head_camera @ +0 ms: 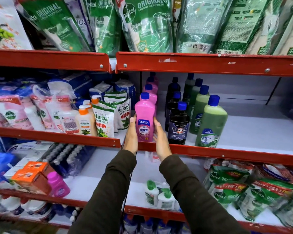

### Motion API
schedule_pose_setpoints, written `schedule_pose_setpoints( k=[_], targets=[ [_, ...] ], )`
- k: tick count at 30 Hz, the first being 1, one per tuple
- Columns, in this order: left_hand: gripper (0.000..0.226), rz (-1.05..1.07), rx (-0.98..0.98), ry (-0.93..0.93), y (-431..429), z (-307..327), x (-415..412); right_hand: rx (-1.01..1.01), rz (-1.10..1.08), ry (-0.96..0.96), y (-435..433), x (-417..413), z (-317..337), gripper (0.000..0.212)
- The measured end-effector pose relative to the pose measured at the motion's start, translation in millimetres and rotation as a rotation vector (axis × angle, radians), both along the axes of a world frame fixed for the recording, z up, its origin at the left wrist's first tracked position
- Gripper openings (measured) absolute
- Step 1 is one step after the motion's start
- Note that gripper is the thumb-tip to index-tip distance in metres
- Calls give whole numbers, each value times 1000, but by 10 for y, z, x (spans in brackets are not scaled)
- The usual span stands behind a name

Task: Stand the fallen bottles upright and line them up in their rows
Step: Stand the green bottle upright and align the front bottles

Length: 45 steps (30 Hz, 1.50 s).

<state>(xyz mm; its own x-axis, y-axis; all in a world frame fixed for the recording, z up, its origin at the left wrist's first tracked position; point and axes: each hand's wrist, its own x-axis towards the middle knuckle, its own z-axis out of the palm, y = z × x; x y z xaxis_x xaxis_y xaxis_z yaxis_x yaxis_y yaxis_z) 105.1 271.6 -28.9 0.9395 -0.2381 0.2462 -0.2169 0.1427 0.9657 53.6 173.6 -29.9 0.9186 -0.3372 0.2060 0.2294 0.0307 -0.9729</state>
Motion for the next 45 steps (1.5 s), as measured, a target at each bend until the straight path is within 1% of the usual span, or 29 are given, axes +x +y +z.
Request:
schedule_pose_setpoints(
  k=[3, 7, 14, 18, 19, 21, 23, 24, 25, 26, 27, 29, 31, 33, 35, 37, 41, 43, 45],
  targets=[
    [57, 17, 41, -30, 38, -86, -39, -29, -5, -16, 10, -64, -36, 47],
    [58, 19, 43, -32, 55, -109, -71, -15, -10, -14, 71, -100, -18, 47],
    [63, 12, 6, -26, 28, -90, -102, -78, 4, -4, 69, -84, -35, 54],
    [69, 44, 17, -67, 3, -65, -143, -115, 17, -24, 53, -114, -79, 50],
    [70, 91, 38, -97, -20, -76, -172, -118, -39, -54, 51, -149, -107, 48],
    [69, 266, 42, -168, -86, -112, -274, -73, -253, -172, 25, -249, -185, 38],
    [55, 425, -80, -286, -172, -151, -406, 9, -502, -295, -65, -355, -264, 28],
    [47, 447, -129, -352, -231, -176, -462, 48, -591, -324, -132, -393, -291, 25],
    [42, 418, -149, -395, -310, -200, -515, 77, -637, -329, -206, -420, -308, 24],
    [40, 341, -150, -405, -399, -216, -570, 93, -645, -314, -281, -434, -315, 25],
    [42, 238, -137, -377, -492, -225, -619, 98, -631, -280, -352, -443, -319, 30],
    [53, 57, -80, -246, -670, -237, -676, 83, -581, -195, -482, -429, -316, 45],
    [63, -34, -42, -73, -805, -242, -664, 47, -502, -129, -583, -390, -289, 53],
    [65, -96, -52, 56, -880, -245, -607, 54, -411, -108, -657, -354, -261, 52],
    [71, -140, -45, 60, -906, -243, -563, 82, -348, -104, -694, -340, -247, 49],
    [75, -155, -38, 51, -913, -233, -549, 78, -308, -100, -704, -353, -260, 49],
    [66, -144, -32, 22, -909, -238, -547, 25, -279, -88, -735, -397, -292, 53],
    [61, -95, 4, -15, -915, -267, -589, -11, -320, -106, -726, -443, -295, 52],
    [57, 45, 14, -93, -928, -299, -690, -9, -445, -214, -699, -533, -321, 46]
  ],
)
